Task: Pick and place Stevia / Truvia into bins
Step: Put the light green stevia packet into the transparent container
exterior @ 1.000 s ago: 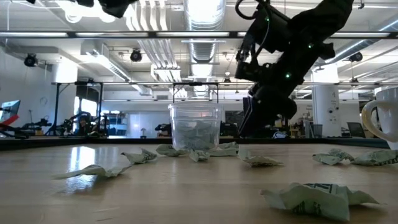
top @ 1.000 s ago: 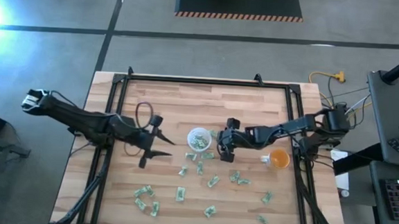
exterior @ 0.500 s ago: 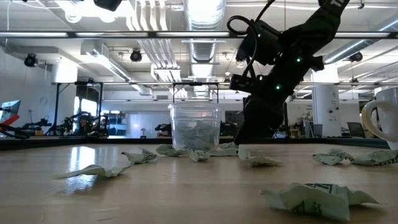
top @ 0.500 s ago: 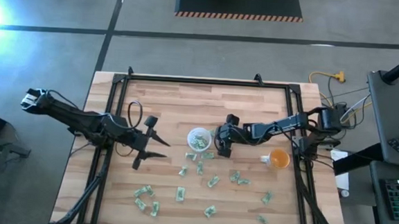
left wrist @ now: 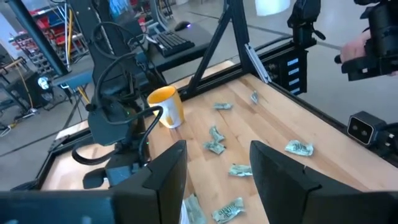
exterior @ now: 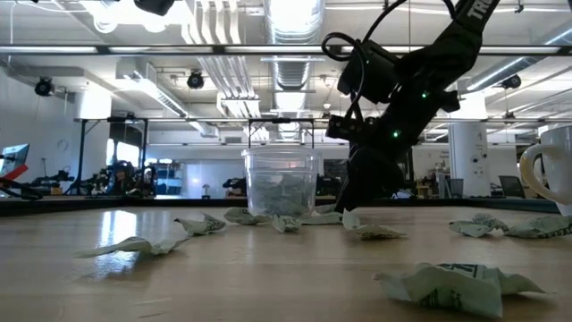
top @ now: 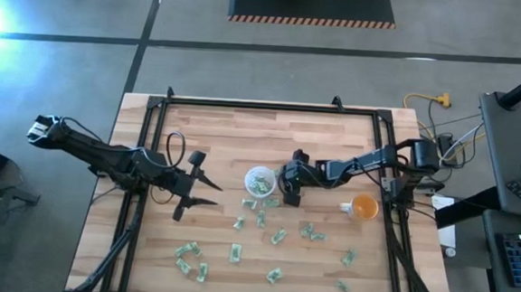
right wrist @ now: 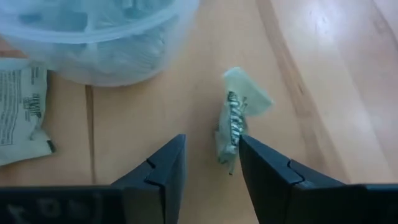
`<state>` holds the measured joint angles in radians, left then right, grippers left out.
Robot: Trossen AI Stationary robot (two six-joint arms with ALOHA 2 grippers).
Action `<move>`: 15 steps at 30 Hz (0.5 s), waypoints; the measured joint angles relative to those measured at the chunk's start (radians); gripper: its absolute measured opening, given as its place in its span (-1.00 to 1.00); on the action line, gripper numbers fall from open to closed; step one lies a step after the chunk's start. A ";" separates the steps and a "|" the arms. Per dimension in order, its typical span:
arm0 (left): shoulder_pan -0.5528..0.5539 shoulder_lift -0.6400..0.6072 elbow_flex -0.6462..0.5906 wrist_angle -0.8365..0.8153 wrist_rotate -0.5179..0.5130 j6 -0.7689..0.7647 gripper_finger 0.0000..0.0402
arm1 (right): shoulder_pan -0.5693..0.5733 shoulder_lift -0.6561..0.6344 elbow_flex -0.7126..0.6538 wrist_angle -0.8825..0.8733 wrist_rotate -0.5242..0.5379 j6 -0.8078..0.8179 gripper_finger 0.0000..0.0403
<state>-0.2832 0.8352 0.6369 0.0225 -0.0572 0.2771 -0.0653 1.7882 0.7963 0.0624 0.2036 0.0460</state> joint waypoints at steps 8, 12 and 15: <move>0.000 0.000 0.000 -0.004 0.000 -0.002 -0.20 | -0.002 -0.002 0.000 -0.004 0.005 -0.035 -0.58; 0.000 0.000 0.000 -0.003 0.000 -0.003 -0.20 | -0.002 -0.003 0.000 -0.008 0.012 -0.055 -0.83; 0.000 0.000 0.000 -0.003 0.000 -0.003 -0.20 | -0.002 -0.010 0.000 -0.016 0.048 -0.057 -0.94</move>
<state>-0.2832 0.8356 0.6369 0.0193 -0.0570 0.2744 -0.0673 1.7782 0.7959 0.0466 0.2513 -0.0112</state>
